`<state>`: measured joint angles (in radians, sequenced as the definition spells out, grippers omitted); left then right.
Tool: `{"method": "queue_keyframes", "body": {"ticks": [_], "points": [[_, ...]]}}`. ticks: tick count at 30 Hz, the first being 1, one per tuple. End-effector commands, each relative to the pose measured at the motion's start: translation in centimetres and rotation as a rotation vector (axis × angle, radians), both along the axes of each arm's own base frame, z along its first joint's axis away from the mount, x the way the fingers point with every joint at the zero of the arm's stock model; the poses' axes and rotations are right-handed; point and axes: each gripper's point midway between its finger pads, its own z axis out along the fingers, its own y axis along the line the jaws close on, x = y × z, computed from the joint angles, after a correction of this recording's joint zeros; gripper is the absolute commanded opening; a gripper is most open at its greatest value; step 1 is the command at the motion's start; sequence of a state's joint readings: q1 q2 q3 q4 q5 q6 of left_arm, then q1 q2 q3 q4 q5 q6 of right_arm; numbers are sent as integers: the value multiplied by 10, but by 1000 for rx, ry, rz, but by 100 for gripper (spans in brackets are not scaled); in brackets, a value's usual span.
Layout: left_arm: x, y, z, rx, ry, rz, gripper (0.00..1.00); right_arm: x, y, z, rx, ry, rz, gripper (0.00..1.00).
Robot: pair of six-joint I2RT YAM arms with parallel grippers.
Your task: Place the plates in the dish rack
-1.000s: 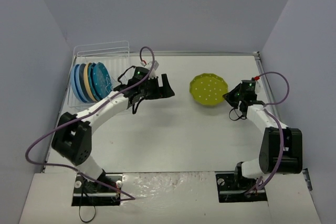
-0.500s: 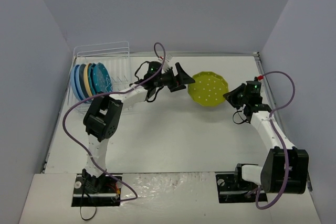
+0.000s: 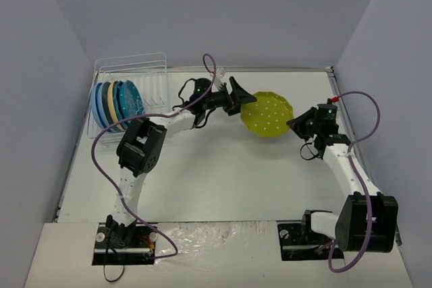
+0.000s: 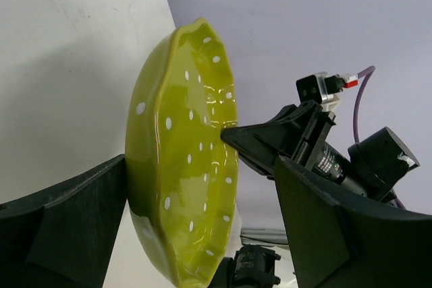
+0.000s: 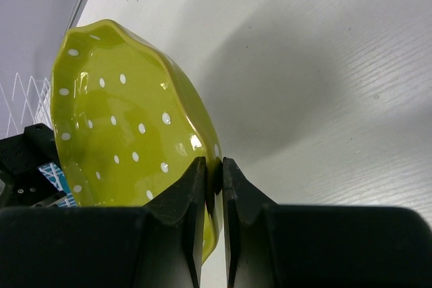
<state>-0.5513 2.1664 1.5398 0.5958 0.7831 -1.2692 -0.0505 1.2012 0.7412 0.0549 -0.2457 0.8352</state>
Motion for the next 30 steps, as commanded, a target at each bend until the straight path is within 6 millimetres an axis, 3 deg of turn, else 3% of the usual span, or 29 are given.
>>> {"method": "queue_keyframes", "body": {"ticks": [1, 7, 14, 21, 30], "points": [[-18, -19, 70, -125, -159, -75, 79, 27, 14, 98, 58, -302, 49, 0], [-35, -34, 58, -112, -138, -118, 72, 27, 14, 102, 55, -311, 51, 0], [-41, -37, 54, -114, -130, -125, 60, 27, 14, 102, 56, -309, 54, 0], [-39, -33, 72, -105, -176, -114, 37, 25, 15, 99, 51, -305, 58, 0], [-30, -17, 93, -86, -221, -73, 33, 22, 14, 92, 39, -292, 58, 0]]}}
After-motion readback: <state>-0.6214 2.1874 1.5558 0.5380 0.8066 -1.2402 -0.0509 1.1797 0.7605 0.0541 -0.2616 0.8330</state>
